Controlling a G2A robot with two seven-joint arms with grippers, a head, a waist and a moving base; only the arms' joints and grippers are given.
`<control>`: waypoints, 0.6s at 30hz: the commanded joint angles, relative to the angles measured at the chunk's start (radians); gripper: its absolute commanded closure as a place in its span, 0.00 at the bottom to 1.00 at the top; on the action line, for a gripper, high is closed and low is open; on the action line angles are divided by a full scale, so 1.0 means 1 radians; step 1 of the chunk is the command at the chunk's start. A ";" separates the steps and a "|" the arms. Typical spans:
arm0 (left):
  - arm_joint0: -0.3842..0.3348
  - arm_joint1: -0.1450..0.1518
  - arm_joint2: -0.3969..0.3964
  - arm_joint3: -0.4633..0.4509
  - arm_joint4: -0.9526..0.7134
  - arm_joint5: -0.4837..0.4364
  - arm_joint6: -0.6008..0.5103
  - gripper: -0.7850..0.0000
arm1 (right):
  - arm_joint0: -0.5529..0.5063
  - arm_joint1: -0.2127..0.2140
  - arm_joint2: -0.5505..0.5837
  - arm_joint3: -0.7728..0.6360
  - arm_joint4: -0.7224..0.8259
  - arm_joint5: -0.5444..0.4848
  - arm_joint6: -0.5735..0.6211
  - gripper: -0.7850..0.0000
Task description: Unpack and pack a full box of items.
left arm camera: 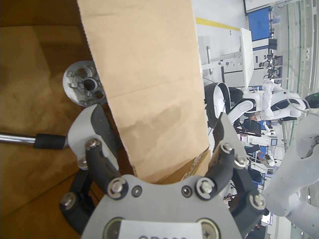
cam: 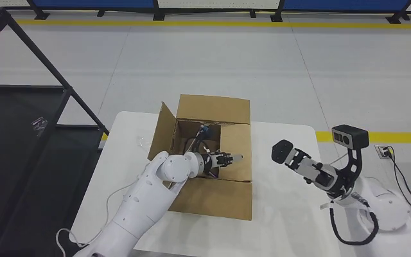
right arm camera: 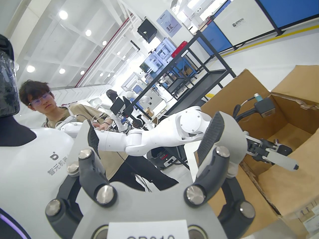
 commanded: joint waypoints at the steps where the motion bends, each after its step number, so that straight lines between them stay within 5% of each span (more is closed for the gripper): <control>1: -0.003 -0.005 0.003 0.017 -0.017 -0.019 0.003 0.00 | 0.003 0.001 -0.001 -0.002 -0.008 0.007 -0.012 0.00; 9: -0.007 -0.014 -0.010 0.029 -0.045 -0.080 0.027 0.00 | 0.010 0.008 -0.003 -0.009 -0.017 0.019 -0.026 0.00; 18: 0.025 0.006 -0.066 -0.075 -0.008 -0.074 0.030 0.00 | 0.023 0.014 -0.012 0.003 -0.014 0.013 -0.037 0.00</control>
